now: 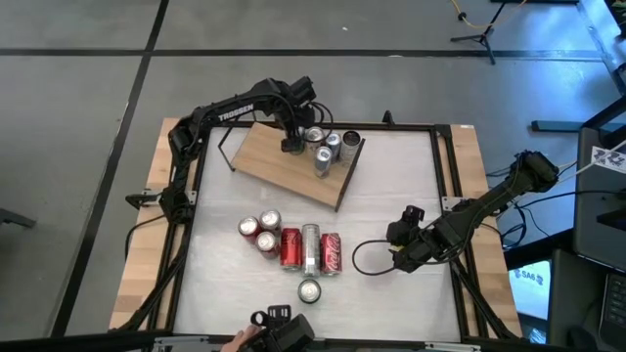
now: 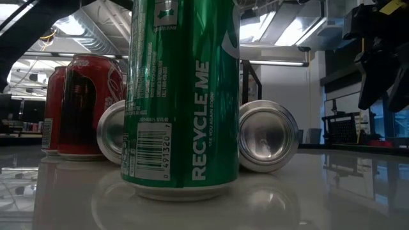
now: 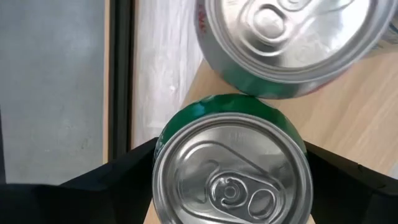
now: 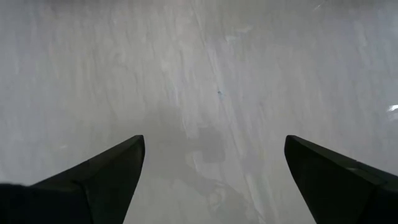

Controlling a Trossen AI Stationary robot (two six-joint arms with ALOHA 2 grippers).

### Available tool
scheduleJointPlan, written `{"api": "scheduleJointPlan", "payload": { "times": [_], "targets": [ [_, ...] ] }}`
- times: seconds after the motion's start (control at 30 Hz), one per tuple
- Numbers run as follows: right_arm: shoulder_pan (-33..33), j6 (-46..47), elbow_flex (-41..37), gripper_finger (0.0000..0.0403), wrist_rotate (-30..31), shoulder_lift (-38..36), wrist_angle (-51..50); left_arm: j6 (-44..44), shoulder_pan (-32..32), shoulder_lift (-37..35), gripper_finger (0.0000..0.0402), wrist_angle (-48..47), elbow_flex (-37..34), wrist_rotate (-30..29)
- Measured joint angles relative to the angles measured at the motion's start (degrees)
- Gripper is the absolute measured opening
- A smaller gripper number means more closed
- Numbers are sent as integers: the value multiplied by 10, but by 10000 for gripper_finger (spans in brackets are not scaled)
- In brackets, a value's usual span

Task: Place canned beverage on shelf
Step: Put the left green soda can on the shelf

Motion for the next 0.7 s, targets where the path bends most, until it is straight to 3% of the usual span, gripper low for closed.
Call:
{"api": "scheduleJointPlan", "payload": {
  "times": [0.53,0.7],
  "targets": [
    [0,0,0,381,0,0,0,0,0,0,329,0,0,0],
    [0,0,0,381,0,0,0,1,0,-1,362,1,1,0]
  ]
}}
